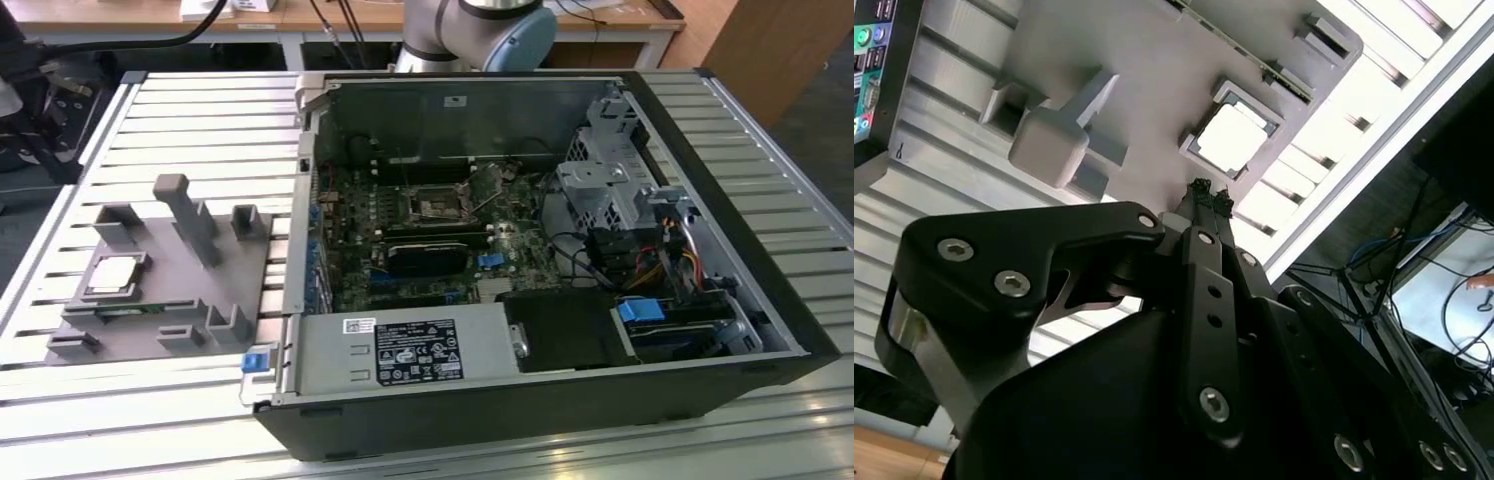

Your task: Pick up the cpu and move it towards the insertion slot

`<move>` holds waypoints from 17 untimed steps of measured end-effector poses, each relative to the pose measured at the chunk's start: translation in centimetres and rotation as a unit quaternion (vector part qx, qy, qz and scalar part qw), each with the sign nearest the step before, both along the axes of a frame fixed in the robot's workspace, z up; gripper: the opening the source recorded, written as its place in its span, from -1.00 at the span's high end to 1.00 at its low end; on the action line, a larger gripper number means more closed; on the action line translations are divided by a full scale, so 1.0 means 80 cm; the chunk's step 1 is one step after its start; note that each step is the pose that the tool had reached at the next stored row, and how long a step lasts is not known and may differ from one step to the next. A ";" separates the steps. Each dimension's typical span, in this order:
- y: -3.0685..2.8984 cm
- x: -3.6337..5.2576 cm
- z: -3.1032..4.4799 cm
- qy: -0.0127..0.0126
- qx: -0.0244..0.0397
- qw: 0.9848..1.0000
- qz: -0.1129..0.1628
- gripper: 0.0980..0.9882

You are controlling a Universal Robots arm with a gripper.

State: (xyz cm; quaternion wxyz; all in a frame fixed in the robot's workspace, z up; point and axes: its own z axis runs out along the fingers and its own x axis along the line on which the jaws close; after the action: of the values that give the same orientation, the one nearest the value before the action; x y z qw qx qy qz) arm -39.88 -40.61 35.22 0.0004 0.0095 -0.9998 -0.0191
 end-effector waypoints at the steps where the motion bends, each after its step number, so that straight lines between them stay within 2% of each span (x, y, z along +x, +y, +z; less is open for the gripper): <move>1: 0.0000 -0.001 0.0000 0.000 0.000 1.000 0.000 0.98; 8: 0.0000 -0.013 -0.0009 0.000 0.000 1.000 0.000 0.98; 17: -0.0005 -0.018 -0.0042 0.000 0.000 1.000 0.000 0.98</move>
State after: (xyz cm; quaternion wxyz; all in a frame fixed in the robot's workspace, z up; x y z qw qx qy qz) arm -41.32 -40.65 34.88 0.0004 0.0096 -0.9998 -0.0189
